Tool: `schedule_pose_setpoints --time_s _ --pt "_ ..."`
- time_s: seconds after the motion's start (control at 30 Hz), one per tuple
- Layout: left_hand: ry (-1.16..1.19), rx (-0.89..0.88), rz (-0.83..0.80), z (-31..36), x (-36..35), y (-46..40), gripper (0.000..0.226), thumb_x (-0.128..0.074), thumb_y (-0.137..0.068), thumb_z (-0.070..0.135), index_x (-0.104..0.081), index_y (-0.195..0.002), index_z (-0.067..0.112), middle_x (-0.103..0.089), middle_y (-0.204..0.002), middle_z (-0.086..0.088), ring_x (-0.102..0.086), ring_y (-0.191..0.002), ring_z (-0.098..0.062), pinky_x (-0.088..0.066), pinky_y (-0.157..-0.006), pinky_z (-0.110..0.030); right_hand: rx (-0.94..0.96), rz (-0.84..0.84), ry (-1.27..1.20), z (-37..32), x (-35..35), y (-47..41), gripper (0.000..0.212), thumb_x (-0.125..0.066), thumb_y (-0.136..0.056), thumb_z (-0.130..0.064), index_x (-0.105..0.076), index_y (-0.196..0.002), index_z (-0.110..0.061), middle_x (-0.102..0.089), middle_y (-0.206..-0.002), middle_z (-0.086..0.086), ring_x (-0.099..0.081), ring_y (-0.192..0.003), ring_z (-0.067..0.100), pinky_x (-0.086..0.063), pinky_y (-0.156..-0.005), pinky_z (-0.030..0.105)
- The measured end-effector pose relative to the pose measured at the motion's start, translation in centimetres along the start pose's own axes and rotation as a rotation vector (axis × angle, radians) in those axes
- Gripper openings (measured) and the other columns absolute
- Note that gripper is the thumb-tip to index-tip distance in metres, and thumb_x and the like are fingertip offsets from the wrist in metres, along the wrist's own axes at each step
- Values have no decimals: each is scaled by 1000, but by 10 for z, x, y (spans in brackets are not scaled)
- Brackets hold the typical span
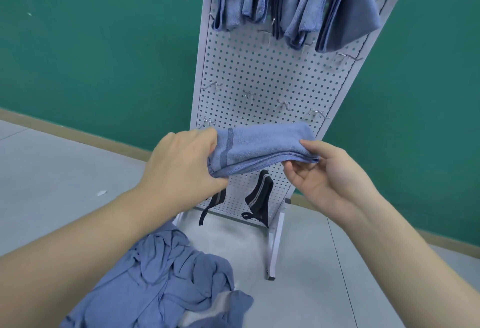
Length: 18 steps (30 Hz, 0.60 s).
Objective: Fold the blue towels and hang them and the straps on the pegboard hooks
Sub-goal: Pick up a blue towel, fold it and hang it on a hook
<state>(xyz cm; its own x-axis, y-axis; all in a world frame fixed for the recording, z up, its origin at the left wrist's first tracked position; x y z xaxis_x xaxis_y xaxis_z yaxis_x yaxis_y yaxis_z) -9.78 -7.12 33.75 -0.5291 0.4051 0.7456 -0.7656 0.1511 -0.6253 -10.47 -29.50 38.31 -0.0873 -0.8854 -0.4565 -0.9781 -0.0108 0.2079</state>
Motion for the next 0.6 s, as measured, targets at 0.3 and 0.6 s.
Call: schedule_pose_setpoints --time_s 0.3,0.6 --pt "52 47 196 5 -12 -7 36 -51 -66 49 -24 -68 26 -26 -51 12 -25 -48 -17 -26 -60 -34 80 -6 16 -6 -5 3 10 -58 -99 -5 -64 -90 -3 -70 -77 10 -70 -65 19 -60 -61 26" --pt "336 309 206 16 -10 -6 41 -55 -78 58 -37 -65 24 -50 -53 2 -50 -57 -13 -30 -49 -30 377 77 853 2 -4 1 52 -62 -96 -15 -51 -142 -38 -63 -88 -8 -74 -80 16 -60 -80 34"
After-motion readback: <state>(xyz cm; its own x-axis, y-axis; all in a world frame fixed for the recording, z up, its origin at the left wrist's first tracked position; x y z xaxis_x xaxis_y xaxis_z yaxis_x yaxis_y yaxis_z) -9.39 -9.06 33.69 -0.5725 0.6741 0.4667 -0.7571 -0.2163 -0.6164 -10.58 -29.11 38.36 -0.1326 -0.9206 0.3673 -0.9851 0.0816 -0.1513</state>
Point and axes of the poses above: each hand's wrist, its own y-axis away from the middle knuckle, its own x-axis out of the back of the hand, z = x × y, the point moved 1 cm from there along -y, towards the middle knuckle
